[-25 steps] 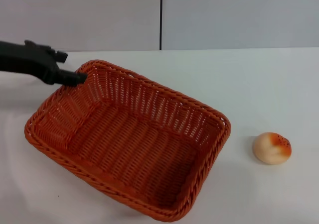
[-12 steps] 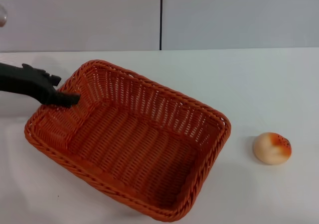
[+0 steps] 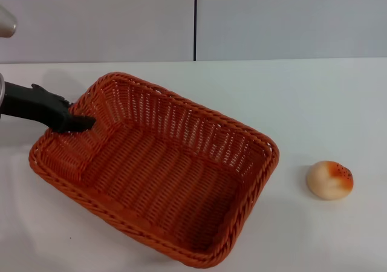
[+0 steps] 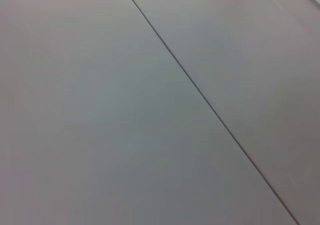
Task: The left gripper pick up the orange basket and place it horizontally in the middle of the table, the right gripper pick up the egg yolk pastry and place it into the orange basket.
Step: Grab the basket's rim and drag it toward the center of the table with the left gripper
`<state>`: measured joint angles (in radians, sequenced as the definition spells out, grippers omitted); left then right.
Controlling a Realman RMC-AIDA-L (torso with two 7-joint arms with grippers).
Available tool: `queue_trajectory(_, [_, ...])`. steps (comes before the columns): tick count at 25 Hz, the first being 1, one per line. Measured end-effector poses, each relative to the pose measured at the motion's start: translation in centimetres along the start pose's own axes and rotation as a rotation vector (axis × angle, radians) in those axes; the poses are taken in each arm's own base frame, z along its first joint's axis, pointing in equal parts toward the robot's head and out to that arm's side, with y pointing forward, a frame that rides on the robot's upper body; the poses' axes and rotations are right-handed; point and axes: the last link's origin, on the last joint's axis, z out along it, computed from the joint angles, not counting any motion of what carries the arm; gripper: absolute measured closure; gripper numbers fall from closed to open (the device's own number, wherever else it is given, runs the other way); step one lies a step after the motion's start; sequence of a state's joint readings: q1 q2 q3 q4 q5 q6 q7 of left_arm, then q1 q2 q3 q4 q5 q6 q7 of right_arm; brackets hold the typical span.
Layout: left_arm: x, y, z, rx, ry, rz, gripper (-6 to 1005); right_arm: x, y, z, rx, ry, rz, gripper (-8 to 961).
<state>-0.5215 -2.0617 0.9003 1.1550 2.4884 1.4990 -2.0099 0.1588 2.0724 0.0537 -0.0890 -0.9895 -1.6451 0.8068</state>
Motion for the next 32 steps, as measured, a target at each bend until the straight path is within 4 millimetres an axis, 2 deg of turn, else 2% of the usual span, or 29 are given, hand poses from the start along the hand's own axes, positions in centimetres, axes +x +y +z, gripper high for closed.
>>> queue_trajectory(3, [0.0, 0.1, 0.0, -0.007, 0.001, -0.001, 423, 0.0, -0.1, 0.0, 0.005, 0.004, -0.001, 273])
queue_trajectory(12, [0.3, 1.0, -0.4, -0.078, 0.037, -0.022, 811, 0.0, -0.2, -0.1, 0.011, 0.008, -0.004, 272])
queue_trajectory(18, [1.1, 1.2, -1.8, -0.120, 0.116, -0.078, 816, 0.1, -0.2, -0.1, 0.014, 0.011, -0.002, 272])
queue_trajectory(26, [2.0, 1.1, -3.9, -0.176, 0.254, -0.247, 825, 0.2, -0.3, 0.0, 0.016, 0.015, -0.002, 272])
queue_trajectory(28, [2.0, 1.1, -3.9, -0.176, 0.254, -0.247, 828, 0.2, -0.3, 0.0, 0.017, 0.016, -0.003, 272])
queue_trajectory(29, [2.3, 1.2, -4.4, -0.199, 0.285, -0.319, 829, 0.2, -0.3, 0.0, 0.017, 0.016, -0.004, 272])
queue_trajectory(32, [2.3, 1.2, -4.4, -0.220, 0.303, -0.362, 819, 0.1, -0.3, 0.1, 0.017, 0.017, -0.005, 272])
